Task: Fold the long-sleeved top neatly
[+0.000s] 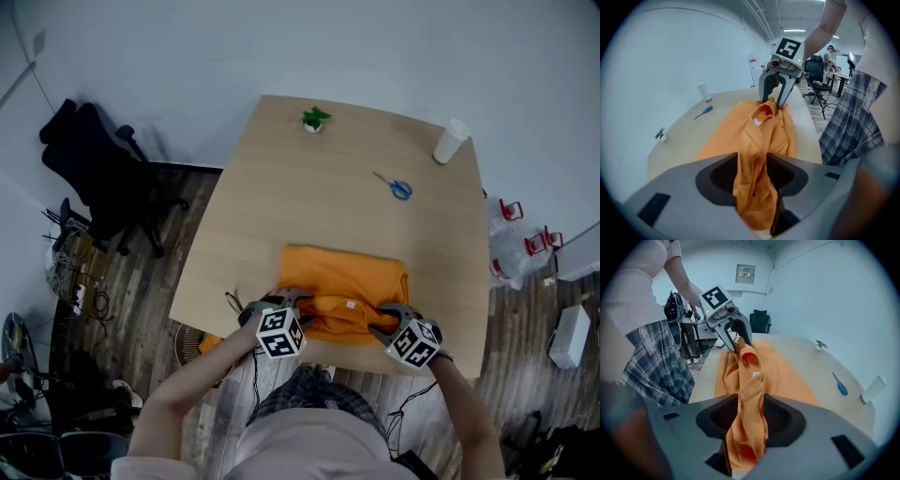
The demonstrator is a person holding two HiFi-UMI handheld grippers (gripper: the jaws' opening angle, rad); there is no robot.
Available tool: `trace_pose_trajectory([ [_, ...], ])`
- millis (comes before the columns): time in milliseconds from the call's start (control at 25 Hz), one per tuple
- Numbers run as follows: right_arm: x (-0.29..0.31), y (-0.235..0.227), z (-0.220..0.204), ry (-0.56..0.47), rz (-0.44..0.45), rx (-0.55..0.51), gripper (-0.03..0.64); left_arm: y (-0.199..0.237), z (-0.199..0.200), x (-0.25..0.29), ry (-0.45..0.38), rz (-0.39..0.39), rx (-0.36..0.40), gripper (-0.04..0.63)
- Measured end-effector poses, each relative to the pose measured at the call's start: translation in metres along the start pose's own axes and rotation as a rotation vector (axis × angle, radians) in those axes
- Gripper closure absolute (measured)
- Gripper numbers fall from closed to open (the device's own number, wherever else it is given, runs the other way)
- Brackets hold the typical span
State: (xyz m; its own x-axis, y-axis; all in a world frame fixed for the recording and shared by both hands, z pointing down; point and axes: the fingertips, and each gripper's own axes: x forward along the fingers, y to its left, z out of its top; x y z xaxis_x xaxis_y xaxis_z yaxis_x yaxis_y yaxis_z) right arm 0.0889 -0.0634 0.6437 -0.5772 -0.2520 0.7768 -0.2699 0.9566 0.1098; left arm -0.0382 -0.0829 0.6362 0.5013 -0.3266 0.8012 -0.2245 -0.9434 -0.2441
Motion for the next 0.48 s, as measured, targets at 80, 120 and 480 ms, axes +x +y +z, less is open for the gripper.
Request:
trace_pose_trajectory([
  [80, 0.006, -0.001, 0.004, 0.007, -0.006, -0.031, 0.469, 0.0, 0.008, 0.008, -0.002, 0.012, 0.028, 0.408],
  [120, 0.008, -0.001, 0.006, 0.01, -0.012, -0.044, 0.493, 0.001, 0.009, 0.011, -0.003, 0.023, 0.042, 0.443],
  [480, -0.017, 0.024, 0.014, -0.03, 0.028, -0.117, 0.569, -0.021, 0.007, -0.016, -0.029, -0.074, 0.07, 0.555],
])
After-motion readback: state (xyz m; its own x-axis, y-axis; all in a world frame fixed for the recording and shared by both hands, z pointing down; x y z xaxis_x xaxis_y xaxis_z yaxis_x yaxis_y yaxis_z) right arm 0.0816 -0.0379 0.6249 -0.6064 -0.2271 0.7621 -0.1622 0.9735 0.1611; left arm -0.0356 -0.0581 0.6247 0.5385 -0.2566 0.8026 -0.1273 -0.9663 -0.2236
